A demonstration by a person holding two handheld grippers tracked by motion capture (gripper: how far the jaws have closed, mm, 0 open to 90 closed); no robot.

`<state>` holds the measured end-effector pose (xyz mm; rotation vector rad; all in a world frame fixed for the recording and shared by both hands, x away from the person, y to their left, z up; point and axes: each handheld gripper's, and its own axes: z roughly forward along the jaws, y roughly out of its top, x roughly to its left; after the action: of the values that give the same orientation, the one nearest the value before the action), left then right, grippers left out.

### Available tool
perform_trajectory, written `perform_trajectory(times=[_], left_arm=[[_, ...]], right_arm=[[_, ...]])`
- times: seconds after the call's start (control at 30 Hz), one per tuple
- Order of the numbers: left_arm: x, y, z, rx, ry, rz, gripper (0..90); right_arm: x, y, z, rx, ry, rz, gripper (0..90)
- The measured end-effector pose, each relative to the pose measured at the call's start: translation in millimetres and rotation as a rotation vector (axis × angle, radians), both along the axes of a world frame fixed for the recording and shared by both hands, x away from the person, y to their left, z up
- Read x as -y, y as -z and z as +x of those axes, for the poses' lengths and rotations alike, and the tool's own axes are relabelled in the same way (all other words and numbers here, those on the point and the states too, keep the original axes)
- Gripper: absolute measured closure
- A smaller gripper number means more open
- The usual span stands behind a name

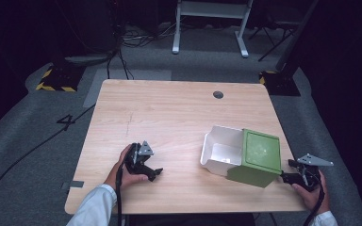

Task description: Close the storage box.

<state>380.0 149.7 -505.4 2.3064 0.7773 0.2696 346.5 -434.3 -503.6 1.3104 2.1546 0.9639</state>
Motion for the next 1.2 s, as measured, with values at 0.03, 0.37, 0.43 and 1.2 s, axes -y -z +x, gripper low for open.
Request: perform_trajectory(times=[0.03, 0.37, 0.43, 1.2], left_arm=[[0.0, 0.0, 0.0, 0.0, 0.0, 0.0, 0.1], [9.0, -4.0, 0.0, 0.01, 0.006, -0.014, 13.5], [11.2, -6.6, 0.0, -0.002, 0.023, -0.019, 23.1], [86.1, -28.8, 19.3, 0.064, 0.095, -0.033, 29.5]], right_arm=[[0.0, 0.0, 0.0, 0.0, 0.0, 0.0, 23.0], [0.0, 0.0, 0.0, 0.0, 0.001, 0.0, 22.9], [0.0, 0.0, 0.1, -0.001, 0.001, 0.001, 22.8], [0.0, 0.0, 0.0, 0.0, 0.0, 0.001, 22.9]])
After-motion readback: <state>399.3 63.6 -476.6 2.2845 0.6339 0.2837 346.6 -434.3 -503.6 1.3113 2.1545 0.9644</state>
